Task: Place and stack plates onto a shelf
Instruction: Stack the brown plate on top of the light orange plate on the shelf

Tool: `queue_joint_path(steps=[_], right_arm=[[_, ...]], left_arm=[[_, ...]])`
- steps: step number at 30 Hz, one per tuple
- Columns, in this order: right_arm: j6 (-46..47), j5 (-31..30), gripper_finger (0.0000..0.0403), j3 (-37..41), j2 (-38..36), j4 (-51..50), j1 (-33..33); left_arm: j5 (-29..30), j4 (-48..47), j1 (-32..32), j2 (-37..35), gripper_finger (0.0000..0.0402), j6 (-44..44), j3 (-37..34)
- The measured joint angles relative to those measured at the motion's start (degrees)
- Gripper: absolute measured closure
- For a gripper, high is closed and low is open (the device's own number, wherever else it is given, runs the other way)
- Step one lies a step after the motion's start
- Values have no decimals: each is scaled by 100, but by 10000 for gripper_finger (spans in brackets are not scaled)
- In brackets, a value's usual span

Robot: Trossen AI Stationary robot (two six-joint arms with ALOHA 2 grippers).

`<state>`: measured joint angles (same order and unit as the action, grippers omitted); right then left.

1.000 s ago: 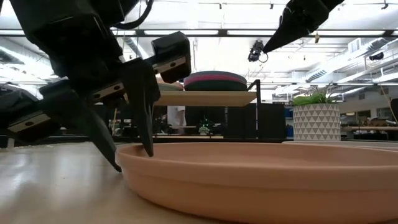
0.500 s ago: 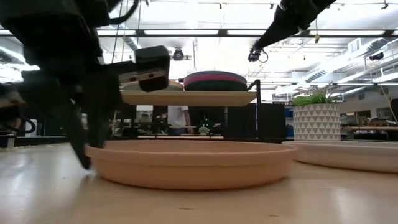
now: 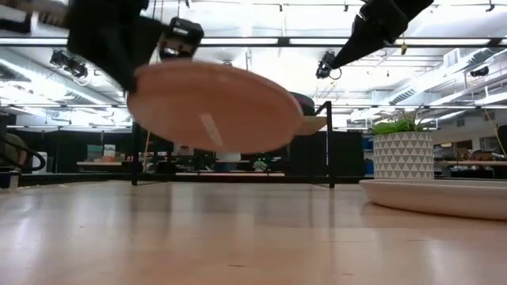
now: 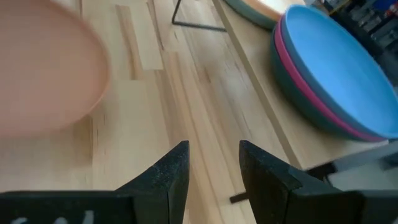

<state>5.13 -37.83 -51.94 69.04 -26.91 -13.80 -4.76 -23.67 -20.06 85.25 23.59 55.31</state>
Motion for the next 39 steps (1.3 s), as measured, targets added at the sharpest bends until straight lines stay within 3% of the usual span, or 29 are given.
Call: queue_joint_path(steps=[7, 14, 18, 21, 27, 32, 39], right_arm=[[391, 40, 257, 0, -21, -188, -46], [415, 40, 257, 0, -23, -145, -170], [415, 42, 257, 0, -23, -148, -204], [411, 40, 257, 0, -23, -145, -199], [389, 40, 257, 0, -23, -97, -199], [389, 40, 257, 0, -23, -75, -199], [384, 40, 257, 0, -23, -75, -199]], left_arm=[[793, -1622, 524, -755, 386, -1076, 1038], [1567, -2554, 1688, -984, 386, -915, 1832], [1523, -2897, 2645, -978, 385, -692, 1968], [1152, -2904, 3270, -975, 385, -472, 1971], [712, -2895, 4185, -946, 385, -132, 1971], [610, -2895, 4581, -750, 385, -13, 1971], [597, -2893, 4597, -303, 383, 0, 1971]])
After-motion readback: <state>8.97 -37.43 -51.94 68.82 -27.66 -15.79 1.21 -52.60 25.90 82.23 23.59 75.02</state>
